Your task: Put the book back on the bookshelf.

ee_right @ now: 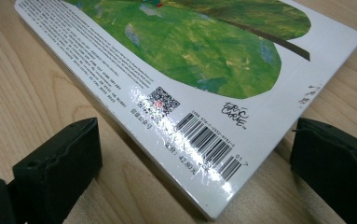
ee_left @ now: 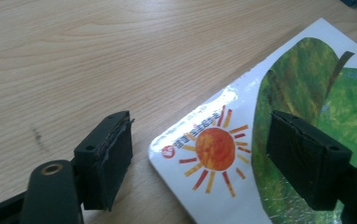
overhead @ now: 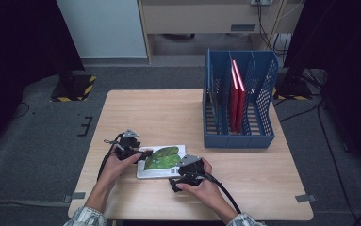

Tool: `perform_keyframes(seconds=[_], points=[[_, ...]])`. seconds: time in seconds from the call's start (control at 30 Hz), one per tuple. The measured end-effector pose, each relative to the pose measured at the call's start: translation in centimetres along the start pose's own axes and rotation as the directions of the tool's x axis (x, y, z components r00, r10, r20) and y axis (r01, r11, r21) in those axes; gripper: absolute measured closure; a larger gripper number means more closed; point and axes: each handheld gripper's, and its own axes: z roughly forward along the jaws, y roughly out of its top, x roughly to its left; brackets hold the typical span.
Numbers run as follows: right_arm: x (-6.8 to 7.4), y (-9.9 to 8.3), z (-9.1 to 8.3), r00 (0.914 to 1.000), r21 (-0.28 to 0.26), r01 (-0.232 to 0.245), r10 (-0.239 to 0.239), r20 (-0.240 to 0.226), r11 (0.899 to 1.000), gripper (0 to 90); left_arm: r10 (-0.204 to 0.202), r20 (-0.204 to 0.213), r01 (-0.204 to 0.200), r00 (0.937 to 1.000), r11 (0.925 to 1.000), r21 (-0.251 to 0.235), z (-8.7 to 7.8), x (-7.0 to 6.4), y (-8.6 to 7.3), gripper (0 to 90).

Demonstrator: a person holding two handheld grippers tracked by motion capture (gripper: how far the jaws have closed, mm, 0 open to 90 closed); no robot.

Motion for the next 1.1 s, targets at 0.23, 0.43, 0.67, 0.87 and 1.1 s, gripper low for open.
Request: perform_keyframes(seconds=[0.23, 0.43, 0.67, 0.87, 1.1], points=[[-0.4, 0.2, 0.1, 0.9999, -0.006, -0.010, 0.010, 0.007, 1.000, 5.6, -0.018, 0.016, 0.017, 0.9997, 0.9997, 0.019, 0.0, 0.1, -0.4, 21.4], [0.0, 0.2, 0.0, 0.9999, -0.003, -0.002, 0.002, 0.015, 1.000, 6.9, -0.019, 0.035, 0.018, 0.9992, 0.9996, 0.023, 0.1, 0.0, -0.5, 23.6], [0.6, 0.2, 0.1, 1.0000, -0.004, 0.003, -0.003, 0.009, 1.000, 3.6, -0.017, 0.043, 0.017, 0.9989, 0.9998, 0.009, 0.3, 0.0, -0.5, 23.6], [0.9, 0.4, 0.5, 0.9994, -0.002, -0.019, 0.019, 0.029, 1.000, 0.1, -0.037, 0.047, 0.036, 0.9982, 0.9993, 0.009, 0.1, 0.1, -0.4, 25.6], [0.9, 0.4, 0.5, 0.9991, -0.001, -0.024, 0.024, 0.034, 1.000, 0.1, -0.037, 0.044, 0.036, 0.9984, 0.9993, 0.009, -0.1, -0.1, -0.1, 25.7]])
